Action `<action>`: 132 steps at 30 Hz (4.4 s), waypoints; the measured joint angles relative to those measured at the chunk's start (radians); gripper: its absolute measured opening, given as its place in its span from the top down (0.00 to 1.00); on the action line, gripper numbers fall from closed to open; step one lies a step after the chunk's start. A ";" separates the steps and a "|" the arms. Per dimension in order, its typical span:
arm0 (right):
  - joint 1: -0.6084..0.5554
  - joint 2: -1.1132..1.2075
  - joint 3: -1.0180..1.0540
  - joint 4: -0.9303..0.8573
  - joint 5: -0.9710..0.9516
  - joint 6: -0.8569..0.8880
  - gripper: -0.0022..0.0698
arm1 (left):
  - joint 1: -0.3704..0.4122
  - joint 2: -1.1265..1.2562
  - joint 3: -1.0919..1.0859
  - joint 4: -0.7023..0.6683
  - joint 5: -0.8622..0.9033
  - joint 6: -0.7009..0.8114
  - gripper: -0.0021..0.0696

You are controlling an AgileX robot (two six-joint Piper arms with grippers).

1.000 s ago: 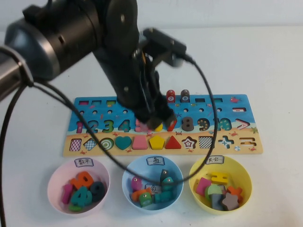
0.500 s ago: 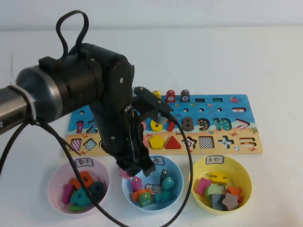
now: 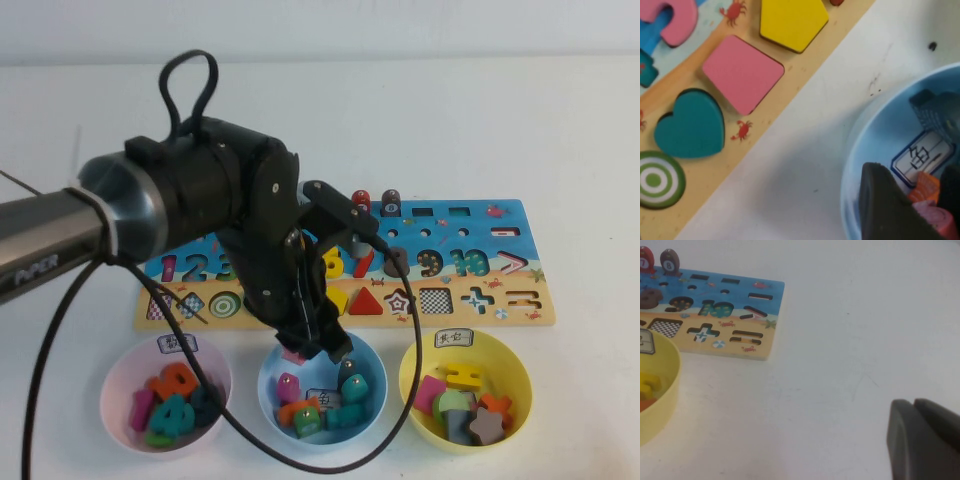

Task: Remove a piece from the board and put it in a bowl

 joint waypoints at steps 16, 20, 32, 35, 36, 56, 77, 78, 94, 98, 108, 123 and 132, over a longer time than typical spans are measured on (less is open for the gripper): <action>0.000 0.000 0.000 0.000 0.000 0.000 0.99 | 0.000 0.081 0.002 -0.008 -0.052 0.078 0.70; 0.000 0.000 0.000 0.000 0.000 0.000 0.99 | 0.000 0.092 0.002 0.003 -0.058 0.078 0.70; 0.000 0.000 0.000 0.000 0.000 0.000 0.99 | 0.000 0.093 0.002 -0.005 -0.021 0.067 0.70; 0.000 0.000 0.000 0.000 0.000 0.000 0.99 | 0.000 0.093 0.002 -0.027 -0.009 0.062 0.69; 0.000 0.000 0.000 0.000 0.000 0.000 0.99 | 0.000 0.093 0.002 -0.029 -0.006 0.062 0.67; 0.000 0.000 0.000 0.000 0.000 0.000 0.99 | 0.000 0.088 -0.069 -0.038 0.027 0.040 0.69; 0.000 0.000 0.000 0.000 0.000 0.000 0.99 | 0.000 -0.552 0.337 -0.091 -0.343 0.014 0.97; 0.000 0.000 0.000 0.000 0.000 0.000 0.99 | 0.000 -0.596 0.389 -0.093 -0.379 0.008 0.97; 0.000 0.000 0.000 0.000 0.000 0.000 0.99 | 0.000 -1.190 1.102 -0.193 -1.129 -0.044 0.97; 0.000 0.000 0.000 0.000 0.000 0.000 0.99 | 0.000 -1.224 1.195 -0.197 -1.210 -0.073 0.97; 0.000 0.000 0.000 0.000 0.000 0.000 0.99 | 0.000 -1.224 1.268 -0.200 -1.277 -0.078 0.97; 0.000 0.000 0.000 0.000 0.000 0.000 0.99 | 0.004 -1.324 1.378 -0.230 -1.556 0.112 0.97; 0.000 0.000 0.000 0.000 0.000 0.000 0.99 | 0.255 -1.497 1.380 -0.264 -1.421 0.172 0.97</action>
